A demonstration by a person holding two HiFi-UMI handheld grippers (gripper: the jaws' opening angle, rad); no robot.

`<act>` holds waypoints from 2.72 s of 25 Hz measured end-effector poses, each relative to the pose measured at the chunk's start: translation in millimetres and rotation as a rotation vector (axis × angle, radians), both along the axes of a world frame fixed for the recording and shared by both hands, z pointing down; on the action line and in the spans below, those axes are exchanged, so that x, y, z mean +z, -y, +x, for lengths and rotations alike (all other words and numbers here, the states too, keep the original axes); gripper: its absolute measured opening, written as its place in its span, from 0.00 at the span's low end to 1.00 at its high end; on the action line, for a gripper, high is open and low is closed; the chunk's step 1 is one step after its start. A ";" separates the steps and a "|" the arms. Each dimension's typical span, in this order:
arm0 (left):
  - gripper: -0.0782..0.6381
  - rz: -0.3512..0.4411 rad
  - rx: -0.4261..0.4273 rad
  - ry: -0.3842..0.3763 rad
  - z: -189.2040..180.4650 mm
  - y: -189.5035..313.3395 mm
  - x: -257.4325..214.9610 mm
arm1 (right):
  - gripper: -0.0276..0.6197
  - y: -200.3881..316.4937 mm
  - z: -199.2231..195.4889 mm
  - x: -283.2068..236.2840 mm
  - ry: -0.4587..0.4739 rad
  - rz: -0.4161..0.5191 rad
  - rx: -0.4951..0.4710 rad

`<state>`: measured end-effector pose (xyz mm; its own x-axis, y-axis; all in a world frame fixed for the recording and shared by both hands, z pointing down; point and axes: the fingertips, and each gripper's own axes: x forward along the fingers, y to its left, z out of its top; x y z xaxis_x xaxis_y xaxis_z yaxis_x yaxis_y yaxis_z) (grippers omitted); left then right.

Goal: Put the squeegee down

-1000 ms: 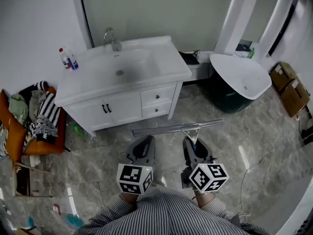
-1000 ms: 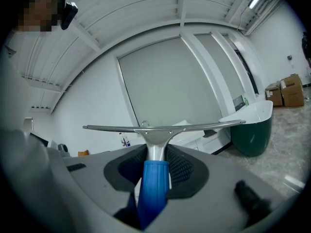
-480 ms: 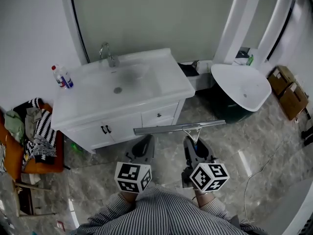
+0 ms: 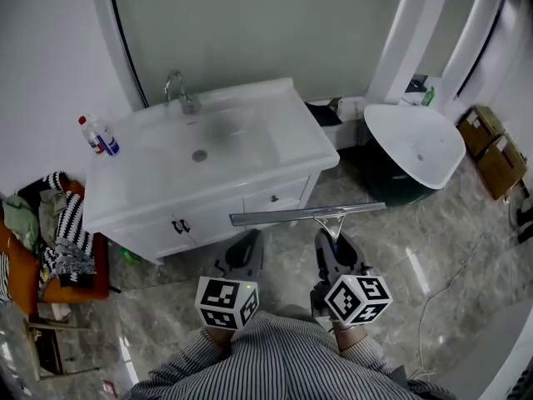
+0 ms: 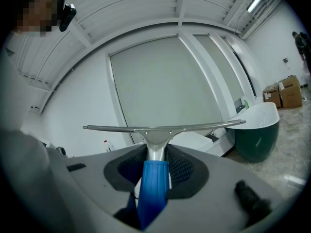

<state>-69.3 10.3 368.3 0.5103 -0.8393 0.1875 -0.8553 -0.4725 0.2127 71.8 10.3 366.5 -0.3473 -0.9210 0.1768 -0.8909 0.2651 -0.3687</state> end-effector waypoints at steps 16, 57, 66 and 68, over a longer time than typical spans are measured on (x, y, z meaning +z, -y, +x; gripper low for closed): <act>0.15 -0.036 0.012 0.010 11.1 69.6 17.4 | 0.23 72.5 2.6 18.7 -0.014 -0.039 -0.023; 0.15 0.004 -0.101 0.026 54.6 386.0 3.9 | 0.23 408.7 32.7 2.6 -0.016 0.010 -0.174; 0.15 -0.022 -0.092 0.026 62.6 386.4 8.8 | 0.23 411.8 35.2 5.8 -0.012 -0.007 -0.177; 0.15 -0.031 -0.092 0.027 61.3 384.9 12.6 | 0.23 412.3 34.5 11.0 -0.010 -0.021 -0.176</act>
